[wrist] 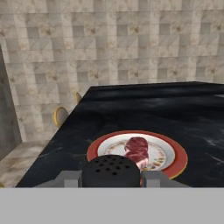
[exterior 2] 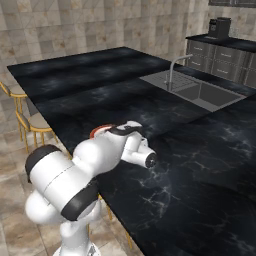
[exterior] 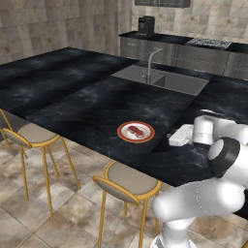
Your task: Retrieve the shaker from the cabinet and place it next the steak on a plate on the dining table.
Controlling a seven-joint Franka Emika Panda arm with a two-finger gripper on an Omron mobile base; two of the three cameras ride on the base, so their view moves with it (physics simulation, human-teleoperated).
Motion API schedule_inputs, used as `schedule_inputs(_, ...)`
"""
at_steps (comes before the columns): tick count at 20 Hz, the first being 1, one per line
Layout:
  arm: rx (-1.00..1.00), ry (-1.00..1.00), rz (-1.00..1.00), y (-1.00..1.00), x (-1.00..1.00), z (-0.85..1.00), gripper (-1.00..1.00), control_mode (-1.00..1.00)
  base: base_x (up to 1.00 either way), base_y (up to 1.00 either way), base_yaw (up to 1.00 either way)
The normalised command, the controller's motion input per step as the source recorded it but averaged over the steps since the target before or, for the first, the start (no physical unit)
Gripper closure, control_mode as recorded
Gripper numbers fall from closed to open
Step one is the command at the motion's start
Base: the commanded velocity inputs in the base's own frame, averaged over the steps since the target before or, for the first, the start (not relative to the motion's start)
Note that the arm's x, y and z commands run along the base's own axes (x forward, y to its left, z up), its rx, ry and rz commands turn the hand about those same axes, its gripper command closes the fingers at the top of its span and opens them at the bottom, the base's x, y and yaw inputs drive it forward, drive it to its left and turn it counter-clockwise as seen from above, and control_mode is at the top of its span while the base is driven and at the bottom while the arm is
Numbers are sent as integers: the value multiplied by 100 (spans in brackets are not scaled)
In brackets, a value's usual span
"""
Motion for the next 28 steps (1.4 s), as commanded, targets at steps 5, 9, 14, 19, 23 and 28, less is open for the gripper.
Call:
schedule_inputs(5, 0, 0, 0, 0, 26, -27, 100, -100, 0, 0, 0)
schedule_inputs(9, 0, 0, 0, 0, 27, -24, 100, -100, 0, 0, 0)
schedule_inputs(14, 0, 0, 0, 0, 22, -24, 100, -100, 0, 0, 0)
schedule_inputs(19, 0, 0, 0, 0, 18, -24, 100, -100, 0, 0, 0)
schedule_inputs(23, 0, 0, 0, 0, 20, -19, 100, -100, 0, 0, 0)
schedule_inputs(28, 0, 0, 0, 0, 26, -12, 100, -100, 0, 0, 0)
